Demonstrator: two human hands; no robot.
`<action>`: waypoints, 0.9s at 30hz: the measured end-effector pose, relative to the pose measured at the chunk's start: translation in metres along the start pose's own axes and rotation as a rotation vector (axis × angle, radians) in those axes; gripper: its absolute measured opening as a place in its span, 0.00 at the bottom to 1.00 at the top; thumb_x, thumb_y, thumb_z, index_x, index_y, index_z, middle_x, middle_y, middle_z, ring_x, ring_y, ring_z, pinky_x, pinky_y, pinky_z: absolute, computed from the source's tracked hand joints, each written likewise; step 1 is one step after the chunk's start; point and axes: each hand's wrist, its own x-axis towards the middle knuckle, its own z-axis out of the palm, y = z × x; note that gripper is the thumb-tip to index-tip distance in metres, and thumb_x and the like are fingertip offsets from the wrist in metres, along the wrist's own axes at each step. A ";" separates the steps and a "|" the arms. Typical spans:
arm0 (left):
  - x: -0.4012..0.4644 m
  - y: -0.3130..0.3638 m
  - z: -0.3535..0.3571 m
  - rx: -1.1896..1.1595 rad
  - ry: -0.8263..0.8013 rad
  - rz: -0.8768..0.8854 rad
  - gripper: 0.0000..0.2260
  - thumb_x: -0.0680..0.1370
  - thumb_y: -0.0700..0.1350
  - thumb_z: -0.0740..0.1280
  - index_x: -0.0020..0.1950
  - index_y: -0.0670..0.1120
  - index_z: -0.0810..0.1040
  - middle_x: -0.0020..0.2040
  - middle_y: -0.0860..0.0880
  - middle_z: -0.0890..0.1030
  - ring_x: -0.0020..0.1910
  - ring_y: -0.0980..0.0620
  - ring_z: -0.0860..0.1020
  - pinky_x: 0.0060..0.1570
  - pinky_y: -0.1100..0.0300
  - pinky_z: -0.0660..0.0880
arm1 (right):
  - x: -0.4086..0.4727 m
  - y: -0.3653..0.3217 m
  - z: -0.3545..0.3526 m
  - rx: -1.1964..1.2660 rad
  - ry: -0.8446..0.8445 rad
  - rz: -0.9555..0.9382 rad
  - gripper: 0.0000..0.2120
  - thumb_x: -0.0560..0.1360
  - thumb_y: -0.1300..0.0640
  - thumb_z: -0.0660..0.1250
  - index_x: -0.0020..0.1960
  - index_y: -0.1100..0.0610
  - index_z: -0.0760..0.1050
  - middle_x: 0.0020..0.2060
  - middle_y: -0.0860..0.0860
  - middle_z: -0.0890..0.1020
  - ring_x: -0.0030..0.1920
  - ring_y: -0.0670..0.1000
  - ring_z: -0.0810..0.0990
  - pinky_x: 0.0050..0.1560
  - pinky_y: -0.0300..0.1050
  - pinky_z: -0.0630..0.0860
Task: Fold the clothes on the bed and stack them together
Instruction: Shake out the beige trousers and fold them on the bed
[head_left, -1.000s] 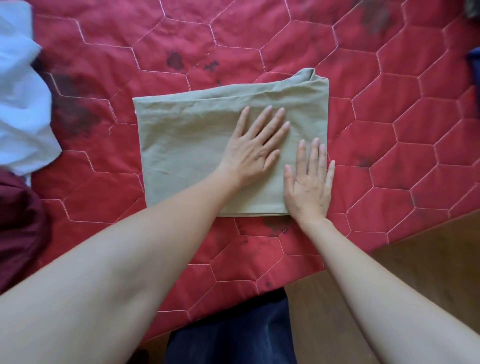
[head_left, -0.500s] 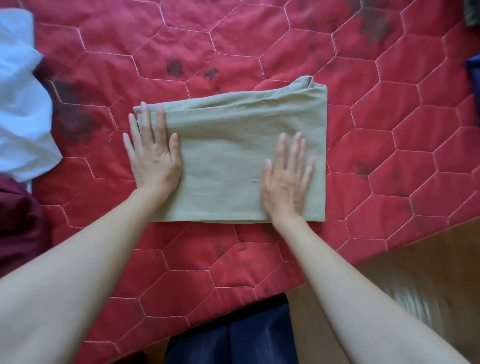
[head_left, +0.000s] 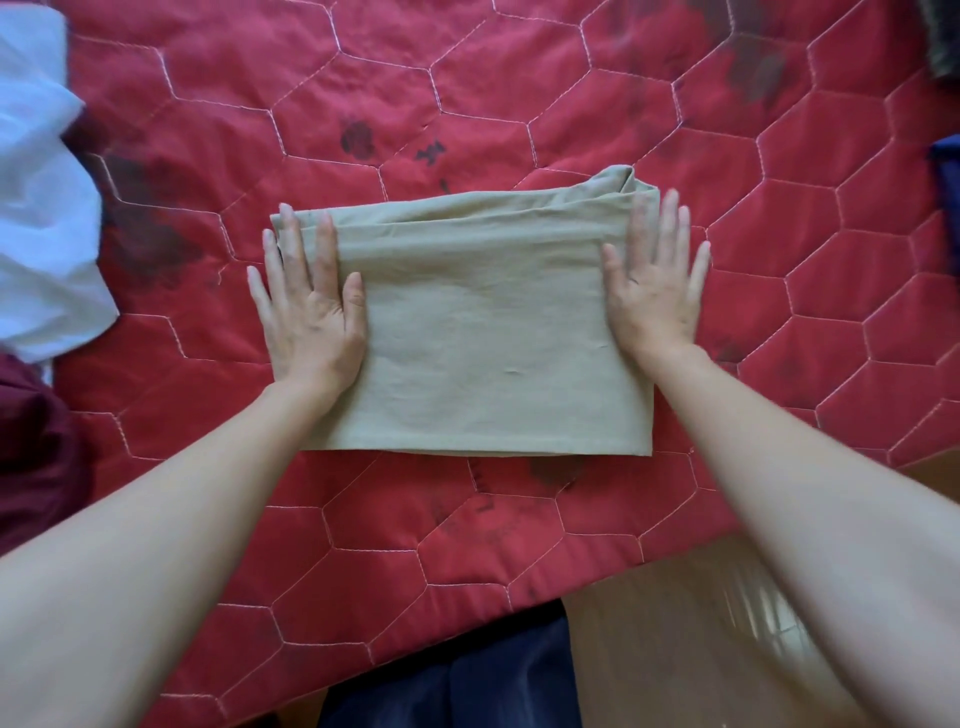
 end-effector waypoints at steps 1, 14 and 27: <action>0.000 0.000 -0.001 -0.008 -0.002 -0.002 0.26 0.83 0.54 0.50 0.79 0.53 0.47 0.80 0.43 0.45 0.78 0.41 0.47 0.74 0.41 0.44 | -0.002 0.011 -0.003 0.019 -0.021 0.011 0.30 0.82 0.40 0.46 0.79 0.50 0.44 0.79 0.53 0.47 0.78 0.53 0.45 0.76 0.62 0.44; -0.035 0.008 -0.031 -0.243 -0.060 -0.349 0.31 0.79 0.56 0.60 0.78 0.62 0.47 0.64 0.40 0.69 0.61 0.40 0.71 0.61 0.49 0.66 | -0.074 -0.012 -0.002 0.373 0.100 0.216 0.26 0.79 0.45 0.60 0.76 0.41 0.58 0.57 0.54 0.71 0.49 0.53 0.72 0.49 0.45 0.67; -0.053 0.039 -0.058 -0.495 0.001 -0.239 0.27 0.78 0.48 0.68 0.74 0.61 0.64 0.52 0.47 0.72 0.54 0.50 0.72 0.55 0.61 0.64 | -0.082 0.008 -0.046 0.362 0.146 0.090 0.20 0.80 0.57 0.62 0.72 0.55 0.69 0.51 0.59 0.74 0.43 0.59 0.76 0.42 0.51 0.72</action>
